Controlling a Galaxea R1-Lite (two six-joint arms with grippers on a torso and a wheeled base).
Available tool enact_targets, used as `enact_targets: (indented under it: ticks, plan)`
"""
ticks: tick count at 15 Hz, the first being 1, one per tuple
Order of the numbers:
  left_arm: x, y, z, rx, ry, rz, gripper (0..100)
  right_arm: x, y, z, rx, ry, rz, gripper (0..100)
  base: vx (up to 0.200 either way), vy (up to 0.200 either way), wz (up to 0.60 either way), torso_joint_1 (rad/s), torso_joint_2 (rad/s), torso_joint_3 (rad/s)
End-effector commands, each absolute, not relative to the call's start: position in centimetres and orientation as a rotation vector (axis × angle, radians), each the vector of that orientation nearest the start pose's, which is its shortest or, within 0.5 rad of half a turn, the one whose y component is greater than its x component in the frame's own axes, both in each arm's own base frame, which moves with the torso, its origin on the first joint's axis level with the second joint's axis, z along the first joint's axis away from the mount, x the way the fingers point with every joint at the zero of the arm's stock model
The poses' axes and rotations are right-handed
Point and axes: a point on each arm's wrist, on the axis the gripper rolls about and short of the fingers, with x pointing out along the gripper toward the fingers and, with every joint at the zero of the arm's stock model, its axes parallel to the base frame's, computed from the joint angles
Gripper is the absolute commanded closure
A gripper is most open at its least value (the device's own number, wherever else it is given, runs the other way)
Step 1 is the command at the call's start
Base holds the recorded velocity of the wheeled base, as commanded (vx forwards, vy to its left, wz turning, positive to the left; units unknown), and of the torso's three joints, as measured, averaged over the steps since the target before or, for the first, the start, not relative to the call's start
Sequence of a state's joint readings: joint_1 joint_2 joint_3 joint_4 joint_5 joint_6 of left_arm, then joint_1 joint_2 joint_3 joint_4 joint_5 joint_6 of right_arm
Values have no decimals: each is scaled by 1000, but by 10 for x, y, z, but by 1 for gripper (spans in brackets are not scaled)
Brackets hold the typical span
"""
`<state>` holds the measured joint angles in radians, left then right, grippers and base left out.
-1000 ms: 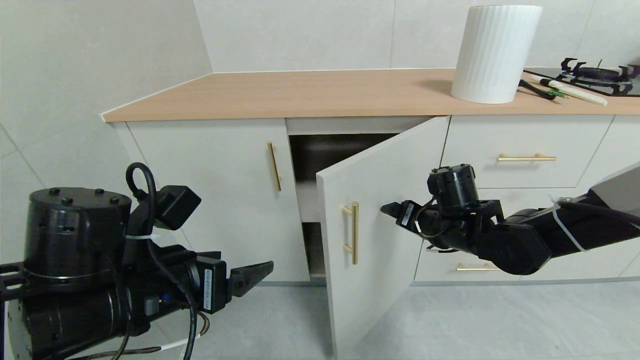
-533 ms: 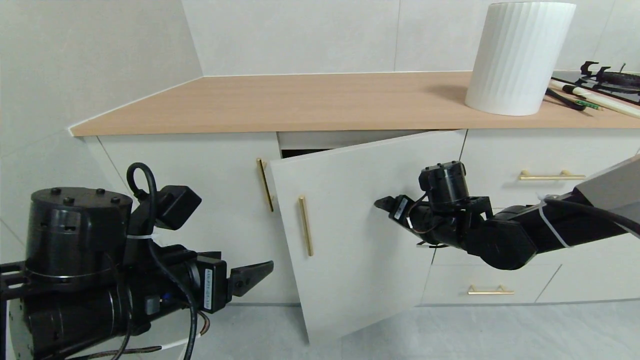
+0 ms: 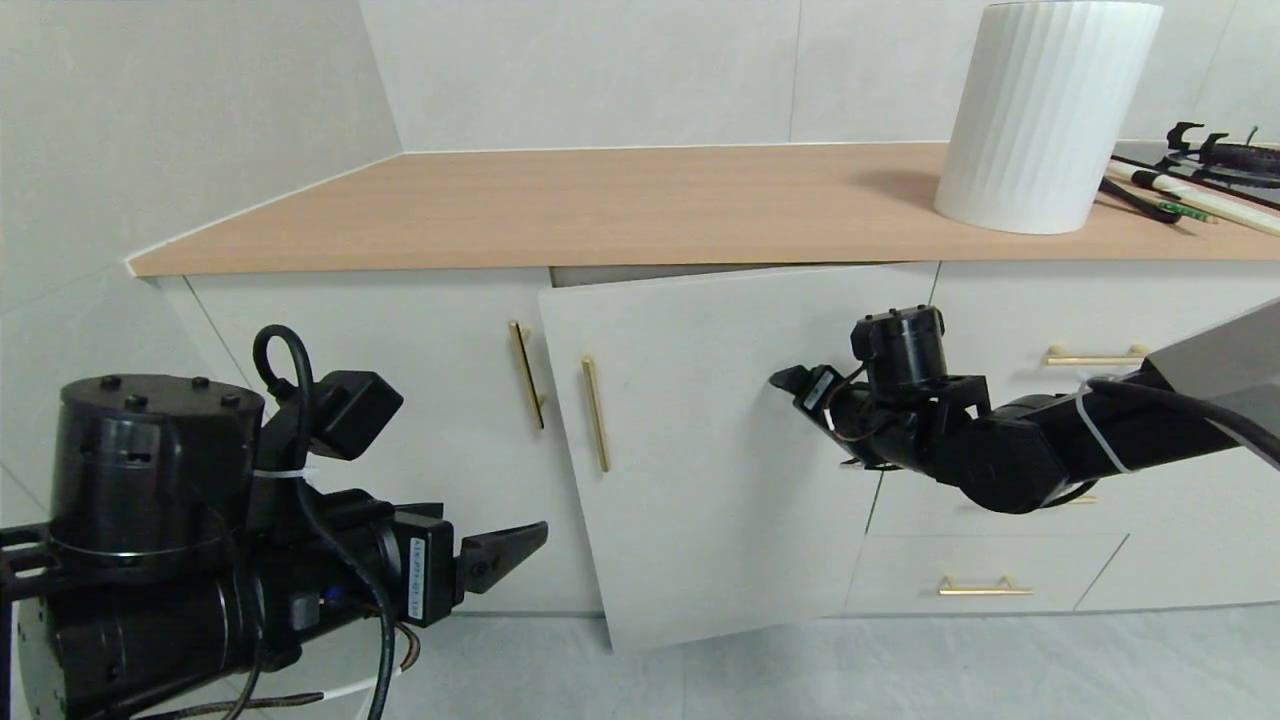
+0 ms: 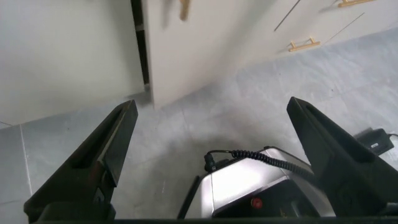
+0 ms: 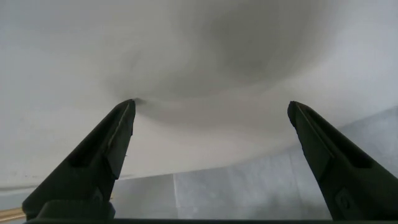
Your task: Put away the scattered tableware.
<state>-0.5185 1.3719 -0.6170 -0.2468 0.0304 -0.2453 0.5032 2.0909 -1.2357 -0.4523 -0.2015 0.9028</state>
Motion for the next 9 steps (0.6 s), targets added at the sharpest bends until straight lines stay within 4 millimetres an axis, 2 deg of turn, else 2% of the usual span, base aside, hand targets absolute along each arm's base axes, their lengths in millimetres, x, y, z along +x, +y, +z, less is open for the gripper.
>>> enact_targets:
  ticks: [1,9]
  plan:
    - [182,-103,179,-96,549,-413,0,374,194,138,753,453,72,0,0,0,0,0,0,0]
    - [182,-103,179,-96,551,-413,0,392,190,132,762,391,-24,0,0,0,0,0,0,0]
